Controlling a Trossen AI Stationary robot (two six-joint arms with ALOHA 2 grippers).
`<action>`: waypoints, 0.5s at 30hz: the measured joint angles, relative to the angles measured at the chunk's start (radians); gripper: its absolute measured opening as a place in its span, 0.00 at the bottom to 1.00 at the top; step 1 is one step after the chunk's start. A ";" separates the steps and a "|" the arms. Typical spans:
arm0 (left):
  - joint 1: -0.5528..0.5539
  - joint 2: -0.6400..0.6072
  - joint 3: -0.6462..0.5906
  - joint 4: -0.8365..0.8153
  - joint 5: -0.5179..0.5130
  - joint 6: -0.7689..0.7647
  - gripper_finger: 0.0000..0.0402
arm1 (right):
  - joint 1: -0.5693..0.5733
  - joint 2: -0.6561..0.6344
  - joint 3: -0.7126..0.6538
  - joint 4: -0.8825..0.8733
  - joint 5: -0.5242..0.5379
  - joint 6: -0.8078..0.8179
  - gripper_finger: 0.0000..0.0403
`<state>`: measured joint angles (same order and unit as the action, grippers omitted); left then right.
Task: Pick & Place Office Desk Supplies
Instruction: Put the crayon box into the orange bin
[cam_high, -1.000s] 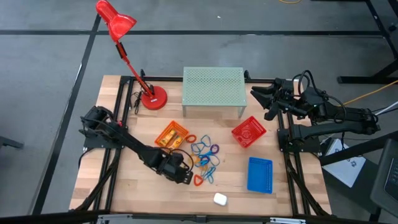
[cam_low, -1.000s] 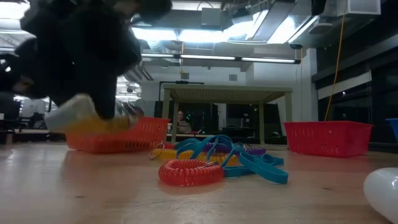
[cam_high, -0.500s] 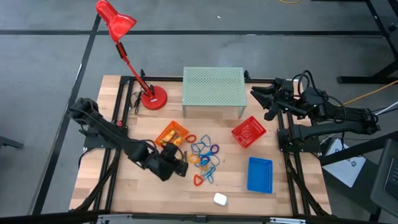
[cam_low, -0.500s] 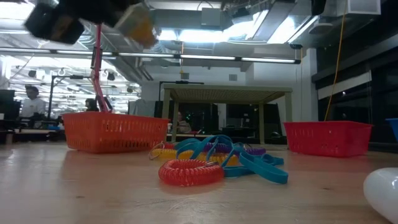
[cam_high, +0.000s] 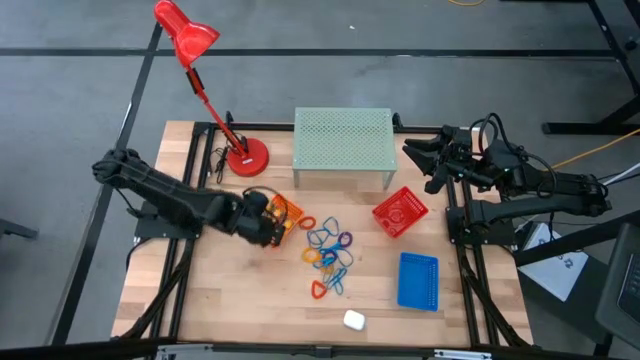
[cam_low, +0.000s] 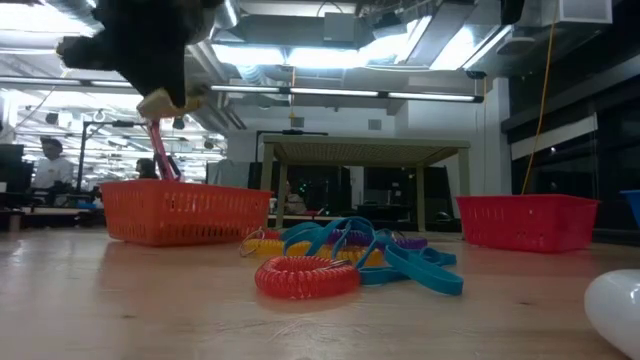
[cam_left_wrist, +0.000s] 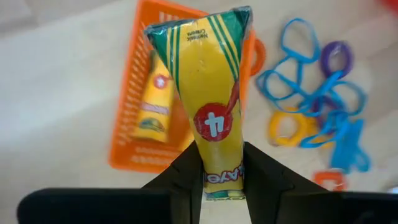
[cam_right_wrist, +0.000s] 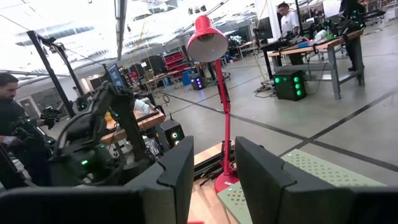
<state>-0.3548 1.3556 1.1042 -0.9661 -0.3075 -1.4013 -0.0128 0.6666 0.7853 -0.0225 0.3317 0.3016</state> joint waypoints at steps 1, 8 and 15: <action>0.025 0.000 0.000 -0.004 0.016 0.050 0.21 | 0.000 0.000 0.000 0.000 0.000 0.000 0.29; 0.168 0.047 0.000 0.018 0.144 0.377 0.21 | 0.000 0.000 0.000 0.000 0.000 -0.003 0.29; 0.219 0.125 0.000 0.020 0.260 0.548 0.22 | 0.000 0.000 0.000 0.000 0.000 -0.003 0.29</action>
<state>-0.1358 1.4808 1.1042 -0.9461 -0.0474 -0.8529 -0.0128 0.6662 0.7853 -0.0223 0.3317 0.2985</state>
